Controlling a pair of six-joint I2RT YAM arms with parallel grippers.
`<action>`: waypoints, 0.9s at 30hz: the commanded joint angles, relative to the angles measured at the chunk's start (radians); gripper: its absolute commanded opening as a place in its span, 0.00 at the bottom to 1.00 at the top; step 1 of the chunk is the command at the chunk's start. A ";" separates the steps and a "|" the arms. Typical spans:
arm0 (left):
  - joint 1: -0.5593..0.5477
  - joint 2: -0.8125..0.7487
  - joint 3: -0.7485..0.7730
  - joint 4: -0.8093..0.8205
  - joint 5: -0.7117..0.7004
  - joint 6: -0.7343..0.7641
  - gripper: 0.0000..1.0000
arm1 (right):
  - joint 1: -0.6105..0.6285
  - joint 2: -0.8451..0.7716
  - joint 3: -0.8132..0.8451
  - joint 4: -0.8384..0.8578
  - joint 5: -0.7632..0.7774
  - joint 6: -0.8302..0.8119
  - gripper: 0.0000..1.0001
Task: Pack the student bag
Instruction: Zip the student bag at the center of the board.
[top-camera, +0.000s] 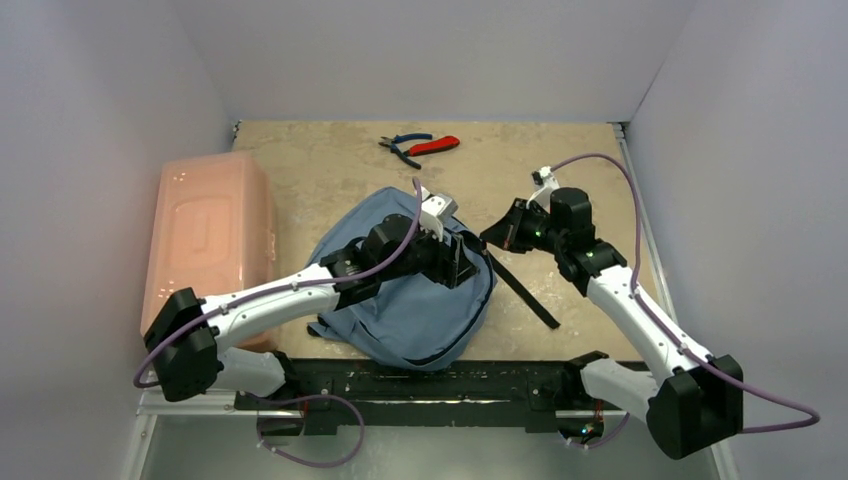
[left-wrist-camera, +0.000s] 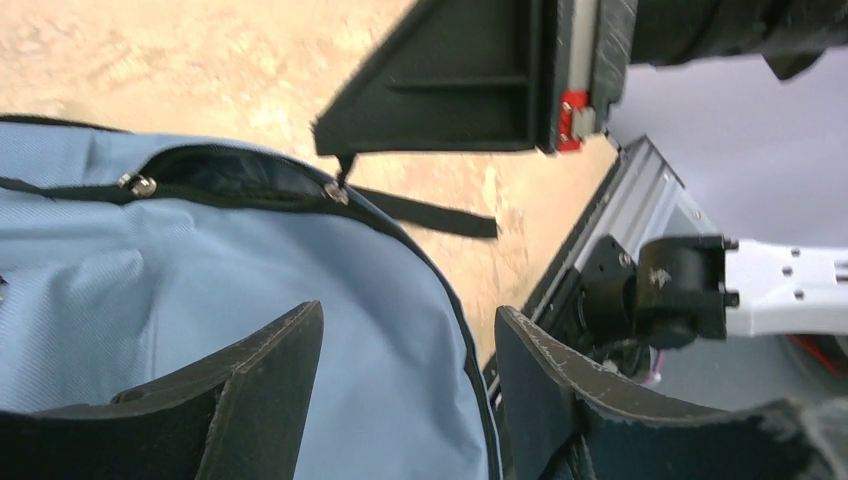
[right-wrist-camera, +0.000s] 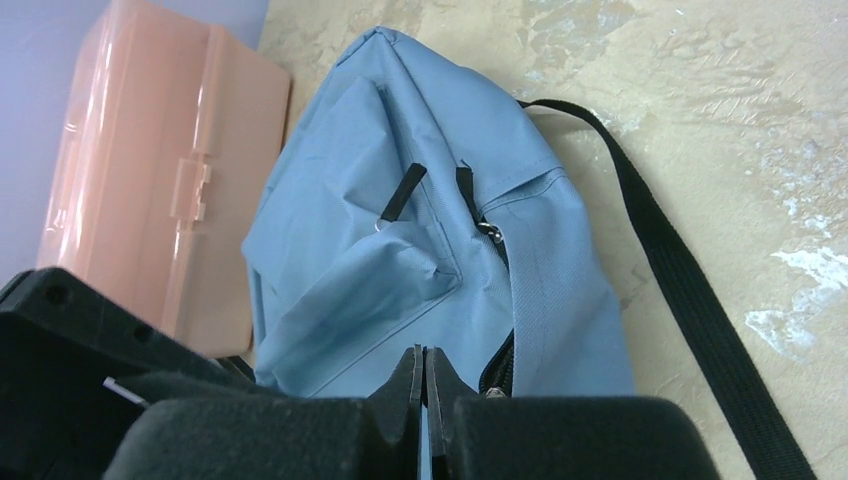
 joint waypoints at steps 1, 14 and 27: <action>0.015 0.029 -0.023 0.176 -0.046 -0.011 0.61 | 0.000 -0.045 0.006 0.095 -0.042 0.099 0.00; 0.019 0.210 -0.006 0.418 -0.113 0.028 0.49 | 0.000 -0.074 -0.014 0.103 -0.081 0.184 0.00; 0.018 0.276 0.017 0.502 -0.205 0.079 0.27 | 0.001 -0.080 -0.025 0.103 -0.098 0.209 0.00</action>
